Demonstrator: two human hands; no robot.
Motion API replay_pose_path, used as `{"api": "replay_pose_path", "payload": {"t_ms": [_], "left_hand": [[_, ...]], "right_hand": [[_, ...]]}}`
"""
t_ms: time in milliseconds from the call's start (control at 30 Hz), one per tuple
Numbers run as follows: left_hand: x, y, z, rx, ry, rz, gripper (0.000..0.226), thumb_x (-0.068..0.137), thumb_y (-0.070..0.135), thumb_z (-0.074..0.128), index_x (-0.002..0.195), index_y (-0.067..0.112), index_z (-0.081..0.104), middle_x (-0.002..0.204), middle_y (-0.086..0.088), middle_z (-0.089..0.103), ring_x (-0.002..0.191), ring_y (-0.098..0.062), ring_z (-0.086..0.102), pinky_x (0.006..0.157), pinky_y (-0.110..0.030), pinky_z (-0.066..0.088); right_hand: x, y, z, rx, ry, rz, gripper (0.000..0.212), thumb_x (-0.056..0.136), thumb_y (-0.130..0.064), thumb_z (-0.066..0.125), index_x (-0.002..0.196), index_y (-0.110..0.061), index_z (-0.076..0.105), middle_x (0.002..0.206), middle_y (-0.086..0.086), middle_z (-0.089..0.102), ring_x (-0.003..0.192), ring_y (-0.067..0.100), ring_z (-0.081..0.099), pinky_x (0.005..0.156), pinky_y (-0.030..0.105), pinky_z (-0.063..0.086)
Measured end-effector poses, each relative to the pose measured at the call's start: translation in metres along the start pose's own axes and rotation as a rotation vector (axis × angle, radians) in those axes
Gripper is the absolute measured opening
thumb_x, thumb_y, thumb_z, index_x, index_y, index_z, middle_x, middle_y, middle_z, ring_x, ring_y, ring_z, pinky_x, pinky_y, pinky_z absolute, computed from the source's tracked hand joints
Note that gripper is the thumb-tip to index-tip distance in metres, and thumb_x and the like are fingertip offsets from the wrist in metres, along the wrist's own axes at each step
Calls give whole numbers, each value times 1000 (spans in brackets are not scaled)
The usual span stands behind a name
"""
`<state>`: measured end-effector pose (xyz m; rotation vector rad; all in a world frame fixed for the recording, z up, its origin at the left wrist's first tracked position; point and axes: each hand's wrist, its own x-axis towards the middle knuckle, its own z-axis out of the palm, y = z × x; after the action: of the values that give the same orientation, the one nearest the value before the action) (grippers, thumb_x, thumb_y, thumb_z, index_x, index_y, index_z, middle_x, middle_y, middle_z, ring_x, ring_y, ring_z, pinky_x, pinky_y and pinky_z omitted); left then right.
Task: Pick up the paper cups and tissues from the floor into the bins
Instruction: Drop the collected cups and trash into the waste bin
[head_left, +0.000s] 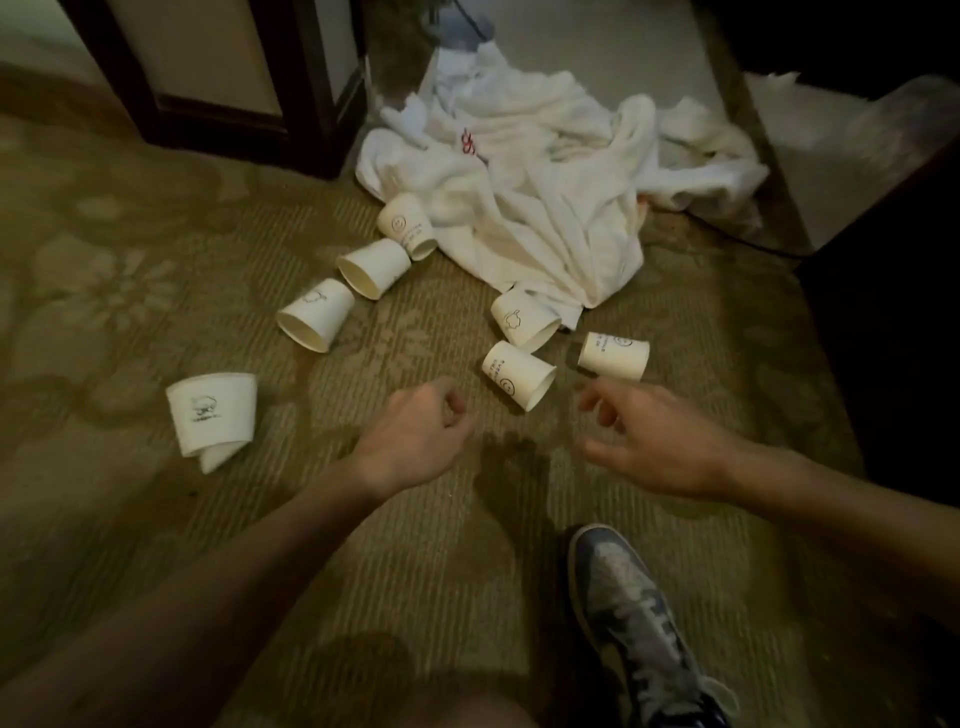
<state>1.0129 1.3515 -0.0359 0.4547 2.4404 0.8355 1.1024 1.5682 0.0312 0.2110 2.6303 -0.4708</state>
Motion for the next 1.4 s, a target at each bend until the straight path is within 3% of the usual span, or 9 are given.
{"api": "replay_pose_path", "payload": {"t_ms": [133, 367, 567, 700, 867, 1033, 1167, 1300, 1400], "left_hand": [[47, -2, 36, -154, 16, -166, 39, 91, 46, 61, 125, 27, 52, 111, 3, 61, 99, -15, 58, 84, -36, 51], [118, 10, 85, -359, 176, -334, 69, 88, 50, 65, 143, 18, 39, 145, -12, 38, 113, -19, 45, 95, -34, 42], [146, 30, 109, -703, 229, -537, 82, 77, 66, 67, 139, 23, 37, 138, -8, 39, 104, -22, 49, 43, -19, 44], [161, 37, 113, -693, 296, -652, 92, 69, 64, 76, 139, 23, 34, 136, -9, 33, 95, -21, 39, 80, -40, 54], [162, 42, 113, -538, 233, -532, 73, 75, 40, 79, 132, 21, 37, 131, -10, 43, 93, -20, 46, 72, -31, 41], [154, 34, 104, -603, 177, -491, 55, 81, 29, 72, 128, 28, 43, 119, -5, 54, 99, -23, 61, 83, -42, 55], [156, 28, 86, -814, 163, -509, 43, 89, 22, 58, 129, 29, 46, 113, -3, 56, 91, -21, 63, 80, -44, 57], [172, 22, 72, -845, 221, -415, 47, 90, 29, 50, 137, 20, 47, 122, 1, 51, 91, -6, 57, 75, -25, 49], [187, 20, 67, -907, 213, -421, 54, 95, 40, 53, 142, 14, 45, 118, 8, 55, 86, 6, 60, 70, -15, 49]], "right_hand": [[55, 48, 9, -111, 145, 48, 54, 90, -40, 62, 138, -25, 42, 143, 3, 42, 130, 20, 38, 104, 39, 38], [127, 120, 28, -63, 225, 136, 69, 83, -34, 72, 141, -19, 38, 141, 9, 43, 129, 28, 41, 102, 49, 38], [171, 140, 29, -85, 176, 157, 78, 77, -40, 78, 141, -20, 37, 142, 10, 42, 129, 30, 39, 101, 47, 39], [191, 144, 31, -41, 20, 152, 88, 69, -40, 84, 141, -24, 36, 139, 8, 47, 124, 29, 46, 95, 46, 44], [203, 149, 36, -192, 16, 70, 82, 68, -49, 81, 136, -25, 43, 124, 4, 56, 110, 25, 56, 82, 37, 44], [211, 171, 5, 529, -115, 119, 38, 68, -35, 82, 100, -31, 61, 94, -5, 69, 84, 13, 66, 64, 31, 49], [230, 162, -18, 916, -63, 160, 48, 52, -48, 73, 94, -28, 61, 97, 0, 70, 86, 17, 66, 68, 33, 48], [250, 131, -30, 1081, -176, 117, 46, 59, -51, 66, 99, -32, 59, 89, -3, 76, 85, 16, 71, 82, 38, 51], [261, 116, -29, 1179, -229, 97, 22, 79, -45, 59, 98, -33, 60, 78, -8, 75, 79, 14, 69, 80, 38, 50]]}}
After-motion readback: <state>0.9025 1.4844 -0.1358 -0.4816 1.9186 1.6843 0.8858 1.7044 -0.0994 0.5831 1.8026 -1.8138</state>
